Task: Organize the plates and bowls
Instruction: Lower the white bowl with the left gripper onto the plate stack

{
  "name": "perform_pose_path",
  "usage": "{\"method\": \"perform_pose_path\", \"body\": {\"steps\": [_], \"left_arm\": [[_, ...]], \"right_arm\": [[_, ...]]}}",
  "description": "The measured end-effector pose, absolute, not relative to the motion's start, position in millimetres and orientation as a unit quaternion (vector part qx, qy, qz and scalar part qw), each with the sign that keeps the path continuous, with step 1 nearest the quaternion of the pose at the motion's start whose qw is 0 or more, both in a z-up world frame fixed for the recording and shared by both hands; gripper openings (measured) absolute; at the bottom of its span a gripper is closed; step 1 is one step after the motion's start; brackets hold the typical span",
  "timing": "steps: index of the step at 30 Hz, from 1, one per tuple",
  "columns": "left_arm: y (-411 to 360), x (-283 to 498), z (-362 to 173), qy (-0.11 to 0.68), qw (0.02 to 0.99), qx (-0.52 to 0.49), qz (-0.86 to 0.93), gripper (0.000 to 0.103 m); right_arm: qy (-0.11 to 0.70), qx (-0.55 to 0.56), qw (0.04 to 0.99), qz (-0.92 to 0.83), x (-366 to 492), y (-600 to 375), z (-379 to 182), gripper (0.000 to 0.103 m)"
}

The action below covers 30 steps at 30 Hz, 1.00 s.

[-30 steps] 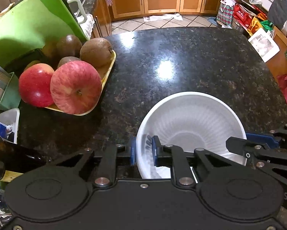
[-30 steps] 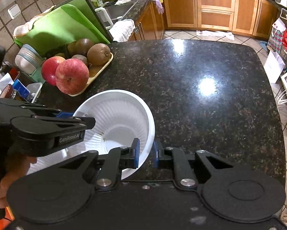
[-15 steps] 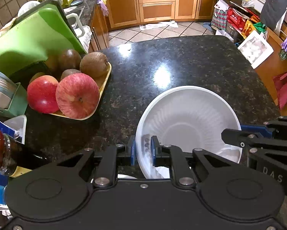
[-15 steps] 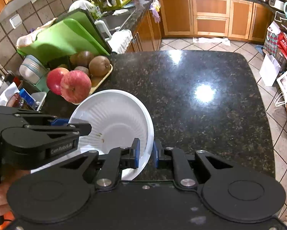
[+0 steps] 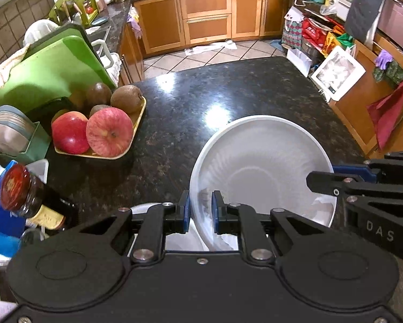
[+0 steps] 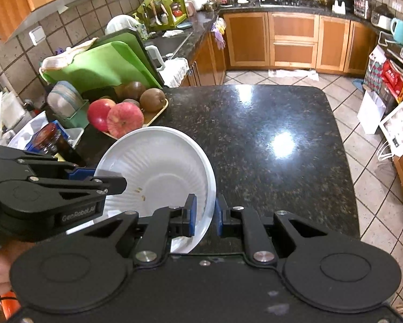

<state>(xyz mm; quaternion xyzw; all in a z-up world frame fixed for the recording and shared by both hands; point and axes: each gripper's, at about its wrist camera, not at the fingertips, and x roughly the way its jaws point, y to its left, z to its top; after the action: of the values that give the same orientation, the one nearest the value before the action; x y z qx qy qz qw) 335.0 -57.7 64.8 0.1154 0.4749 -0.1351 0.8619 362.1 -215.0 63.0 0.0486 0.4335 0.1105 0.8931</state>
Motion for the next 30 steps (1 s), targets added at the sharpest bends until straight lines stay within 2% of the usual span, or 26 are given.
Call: {"method": "perform_pose_path", "body": {"steps": [15, 30], "left_arm": [[-46.1, 244.5, 80.7, 0.471, 0.862, 0.115, -0.152, 0.021], [-34.4, 190.0, 52.9, 0.528, 0.824, 0.103, -0.177, 0.021]], "right_arm": [[0.42, 0.036, 0.898, 0.127, 260.8, -212.9, 71.2, 0.017], [0.444, 0.027, 0.884, 0.146, 193.7, -211.2, 49.5, 0.019]]}}
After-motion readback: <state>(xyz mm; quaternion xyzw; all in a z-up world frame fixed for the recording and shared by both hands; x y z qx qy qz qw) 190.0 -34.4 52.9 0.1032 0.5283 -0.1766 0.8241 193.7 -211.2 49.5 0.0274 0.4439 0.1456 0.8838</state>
